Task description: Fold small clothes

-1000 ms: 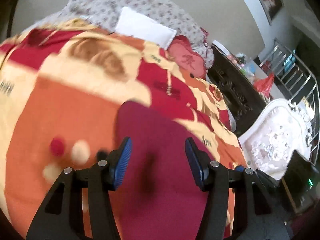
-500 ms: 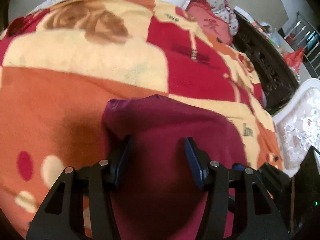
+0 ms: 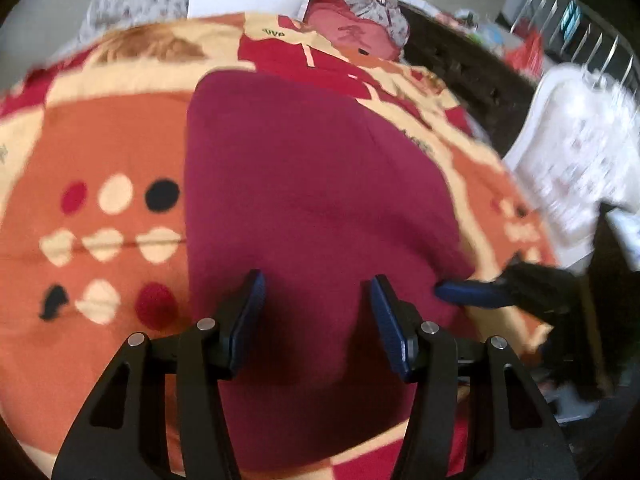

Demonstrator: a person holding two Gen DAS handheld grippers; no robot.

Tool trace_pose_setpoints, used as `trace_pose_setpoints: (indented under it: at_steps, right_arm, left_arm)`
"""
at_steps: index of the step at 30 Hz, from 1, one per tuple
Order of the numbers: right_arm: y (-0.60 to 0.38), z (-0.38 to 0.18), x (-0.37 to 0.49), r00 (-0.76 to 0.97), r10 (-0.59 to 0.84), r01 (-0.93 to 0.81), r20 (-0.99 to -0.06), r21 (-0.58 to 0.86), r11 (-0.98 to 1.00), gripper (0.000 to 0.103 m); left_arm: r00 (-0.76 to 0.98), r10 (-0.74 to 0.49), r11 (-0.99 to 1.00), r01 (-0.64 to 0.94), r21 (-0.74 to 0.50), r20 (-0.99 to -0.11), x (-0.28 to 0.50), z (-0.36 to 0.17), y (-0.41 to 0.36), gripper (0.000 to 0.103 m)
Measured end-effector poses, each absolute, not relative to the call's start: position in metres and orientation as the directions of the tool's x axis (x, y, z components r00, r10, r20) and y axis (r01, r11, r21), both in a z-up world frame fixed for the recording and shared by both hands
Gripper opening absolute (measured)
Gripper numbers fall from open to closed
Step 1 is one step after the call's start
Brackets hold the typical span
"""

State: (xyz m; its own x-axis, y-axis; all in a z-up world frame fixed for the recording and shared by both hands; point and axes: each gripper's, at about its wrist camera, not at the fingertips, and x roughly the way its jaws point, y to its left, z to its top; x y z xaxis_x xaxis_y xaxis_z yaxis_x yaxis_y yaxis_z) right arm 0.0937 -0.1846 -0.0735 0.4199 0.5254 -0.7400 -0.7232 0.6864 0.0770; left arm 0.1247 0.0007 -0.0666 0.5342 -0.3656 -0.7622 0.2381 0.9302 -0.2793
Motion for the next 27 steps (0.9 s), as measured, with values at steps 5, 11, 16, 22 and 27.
trace_pose_setpoints:
  at_steps: [5, 11, 16, 22, 27]
  right_arm:
    - [-0.199, -0.043, 0.077, 0.498, 0.500, -0.615, -0.709, 0.118, 0.780, 0.046]
    - [-0.225, -0.028, 0.030, 0.551, 0.380, -0.432, -0.743, 0.136, 0.892, 0.050]
    - [-0.236, -0.036, 0.005, 0.546, 0.342, -0.379, -0.765, 0.138, 0.915, 0.052]
    - [-0.246, -0.046, -0.006, 0.537, 0.350, -0.330, -0.768, 0.190, 0.925, 0.052]
    - [-0.248, -0.051, -0.008, 0.534, 0.345, -0.306, -0.772, 0.203, 0.930, 0.052]
  left_arm:
    - [0.573, -0.216, 0.974, 0.068, -0.217, -0.791, 0.109, -0.045, 0.001, 0.054]
    - [0.635, -0.049, 0.996, -0.025, -0.084, -0.771, 0.073, -0.028, -0.002, 0.054]
    - [0.634, -0.051, 0.997, -0.016, -0.079, -0.771, 0.066, -0.028, -0.003, 0.054]
    - [0.637, -0.043, 0.997, -0.026, -0.077, -0.770, 0.062, -0.024, 0.000, 0.054]
    - [0.630, -0.034, 0.997, -0.027, -0.066, -0.775, 0.059, -0.025, 0.000, 0.054]
